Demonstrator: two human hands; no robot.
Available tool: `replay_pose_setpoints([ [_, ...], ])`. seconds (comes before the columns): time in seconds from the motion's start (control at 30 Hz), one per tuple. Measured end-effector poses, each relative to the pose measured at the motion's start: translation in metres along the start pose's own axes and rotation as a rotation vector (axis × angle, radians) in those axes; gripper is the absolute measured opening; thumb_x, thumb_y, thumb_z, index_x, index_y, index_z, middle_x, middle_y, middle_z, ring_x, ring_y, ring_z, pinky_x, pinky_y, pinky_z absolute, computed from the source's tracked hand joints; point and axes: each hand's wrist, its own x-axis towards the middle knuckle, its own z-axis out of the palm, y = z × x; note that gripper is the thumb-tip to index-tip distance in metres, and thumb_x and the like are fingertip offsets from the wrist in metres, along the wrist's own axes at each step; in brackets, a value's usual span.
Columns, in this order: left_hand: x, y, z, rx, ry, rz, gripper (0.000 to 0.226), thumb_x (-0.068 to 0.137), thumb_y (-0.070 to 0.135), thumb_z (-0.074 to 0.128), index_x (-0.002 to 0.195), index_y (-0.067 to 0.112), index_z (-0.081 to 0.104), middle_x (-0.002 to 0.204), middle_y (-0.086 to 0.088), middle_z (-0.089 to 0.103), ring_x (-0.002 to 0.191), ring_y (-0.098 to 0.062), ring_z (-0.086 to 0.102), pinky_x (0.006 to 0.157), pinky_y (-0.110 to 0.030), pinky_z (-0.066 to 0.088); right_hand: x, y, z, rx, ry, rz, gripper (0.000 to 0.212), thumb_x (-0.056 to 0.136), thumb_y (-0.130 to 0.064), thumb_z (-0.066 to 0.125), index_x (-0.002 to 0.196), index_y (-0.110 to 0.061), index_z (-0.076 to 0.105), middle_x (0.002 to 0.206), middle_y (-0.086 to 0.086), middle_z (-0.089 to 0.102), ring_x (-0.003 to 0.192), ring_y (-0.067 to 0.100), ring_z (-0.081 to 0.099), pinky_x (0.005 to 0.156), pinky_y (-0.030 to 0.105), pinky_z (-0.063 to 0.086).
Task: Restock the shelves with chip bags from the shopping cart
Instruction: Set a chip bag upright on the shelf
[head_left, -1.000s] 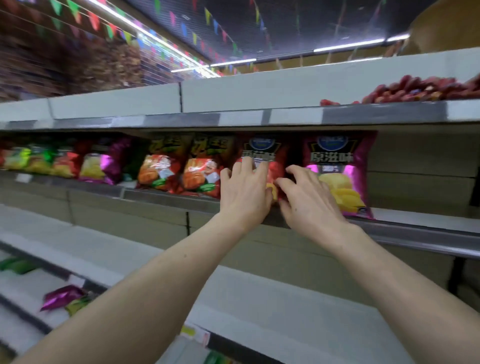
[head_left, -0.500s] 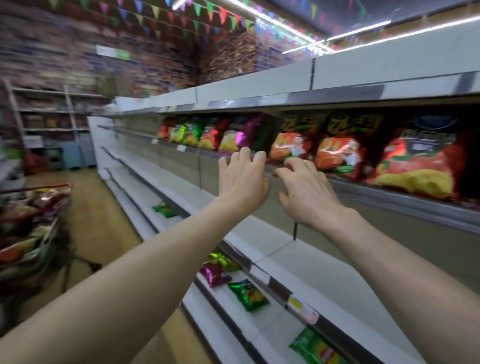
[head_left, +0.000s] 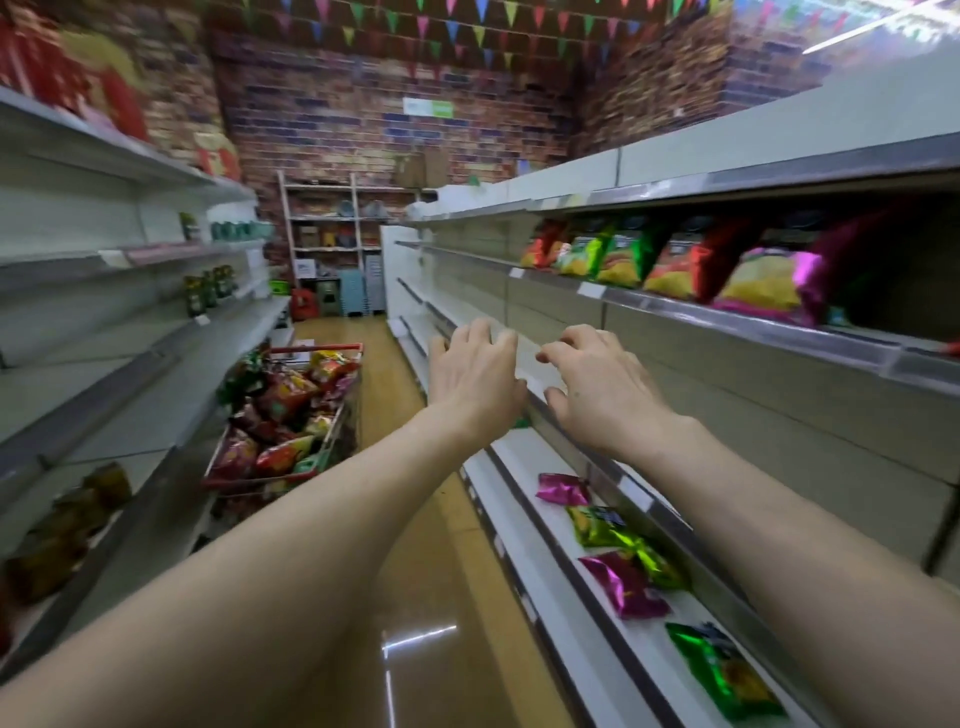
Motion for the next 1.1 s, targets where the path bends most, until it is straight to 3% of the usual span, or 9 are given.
replay_pose_setpoints([
  [0.43, 0.058, -0.208, 0.080, 0.122, -0.097, -0.274, 0.039, 0.093, 0.038, 0.053, 0.126, 0.019, 0.047, 0.130, -0.009, 0.046, 0.122, -0.029, 0.042, 0.099, -0.044, 0.031, 0.179, -0.124, 0.140, 0.113, -0.121, -0.245, 0.040, 0.097, -0.024, 0.049, 0.137, -0.018, 0.048, 0.144, 0.008, 0.039, 0.135, 0.027, 0.032, 0.108, 0.041, 0.034],
  [1.1, 0.195, -0.456, 0.210, 0.156, -0.262, -0.785, 0.056, 0.091, 0.033, 0.060, 0.141, 0.021, 0.038, 0.134, -0.012, 0.042, 0.125, -0.032, 0.043, 0.104, -0.046, 0.032, 0.459, -0.217, 0.338, 0.249, -0.267, -0.571, 0.038, 0.096, -0.022, 0.050, 0.134, -0.015, 0.049, 0.137, 0.012, 0.042, 0.129, 0.032, 0.035, 0.098, 0.045, 0.039],
])
